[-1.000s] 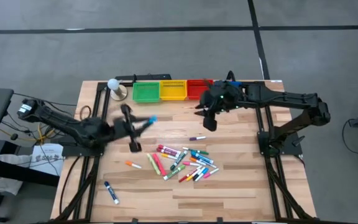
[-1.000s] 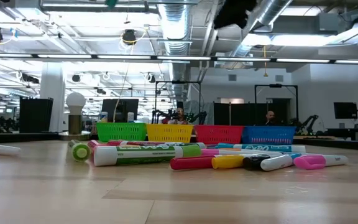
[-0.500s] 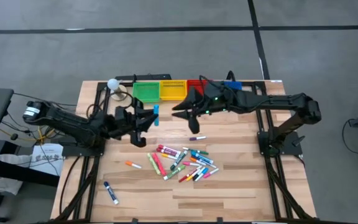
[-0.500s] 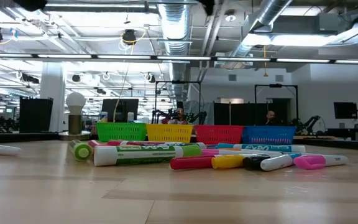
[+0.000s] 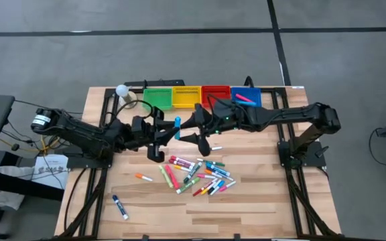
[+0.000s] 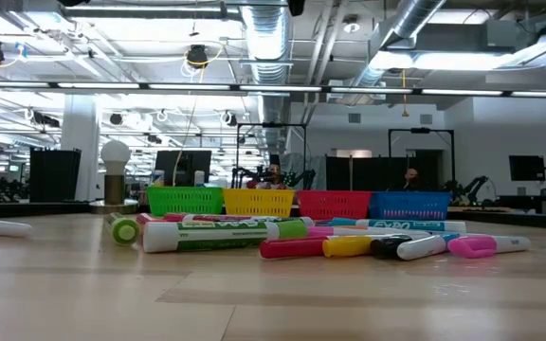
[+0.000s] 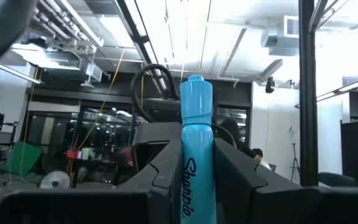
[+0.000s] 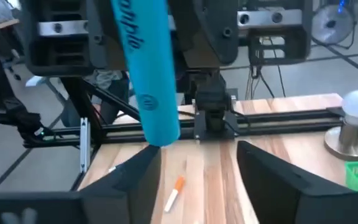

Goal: Pick & Place Markers
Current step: Put the blue highlighter pen into the blue basket

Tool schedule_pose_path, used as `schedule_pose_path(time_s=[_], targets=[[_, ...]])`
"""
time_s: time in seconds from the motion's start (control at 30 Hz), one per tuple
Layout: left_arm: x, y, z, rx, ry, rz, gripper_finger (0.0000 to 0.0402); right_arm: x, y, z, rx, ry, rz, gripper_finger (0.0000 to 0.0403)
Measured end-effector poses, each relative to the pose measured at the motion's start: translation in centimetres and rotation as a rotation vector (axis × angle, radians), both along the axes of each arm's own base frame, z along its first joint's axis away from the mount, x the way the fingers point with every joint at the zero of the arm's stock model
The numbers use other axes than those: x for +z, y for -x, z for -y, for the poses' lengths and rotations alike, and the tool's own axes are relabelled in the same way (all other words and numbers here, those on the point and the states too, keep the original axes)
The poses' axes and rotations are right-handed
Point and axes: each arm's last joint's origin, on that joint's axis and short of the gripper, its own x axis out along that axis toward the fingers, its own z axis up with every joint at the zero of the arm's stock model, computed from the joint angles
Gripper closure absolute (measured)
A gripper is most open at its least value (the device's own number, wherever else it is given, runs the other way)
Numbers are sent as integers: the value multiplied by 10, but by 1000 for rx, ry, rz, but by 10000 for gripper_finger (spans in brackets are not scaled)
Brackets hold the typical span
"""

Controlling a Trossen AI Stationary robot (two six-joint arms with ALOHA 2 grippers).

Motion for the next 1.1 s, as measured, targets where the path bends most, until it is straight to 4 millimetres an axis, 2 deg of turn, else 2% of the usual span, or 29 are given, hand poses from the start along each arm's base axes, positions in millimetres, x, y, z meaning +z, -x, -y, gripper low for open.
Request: schedule_pose_path(time_s=[0.2, 0.43, 0.53, 0.63, 0.83, 1.1], targets=[[-1, -1, 0, 5, -2, -12, 325, 9, 0, -5, 34, -6, 80, 161], [-2, -1, 0, 4, -1, -15, 325, 13, -1, -4, 32, -6, 126, 169], [-2, -1, 0, 4, 0, -14, 325, 13, -1, -4, 24, -5, 128, 189], [-2, -1, 0, 4, 0, -14, 325, 13, -1, -4, 5, -1, 125, 229], [-2, -1, 0, 13, 7, -15, 325, 13, -1, -2, 7, 5, 128, 366], [-2, -1, -1, -6, 47, -12, 325, 13, -1, -1, -4, -36, 120, 353]])
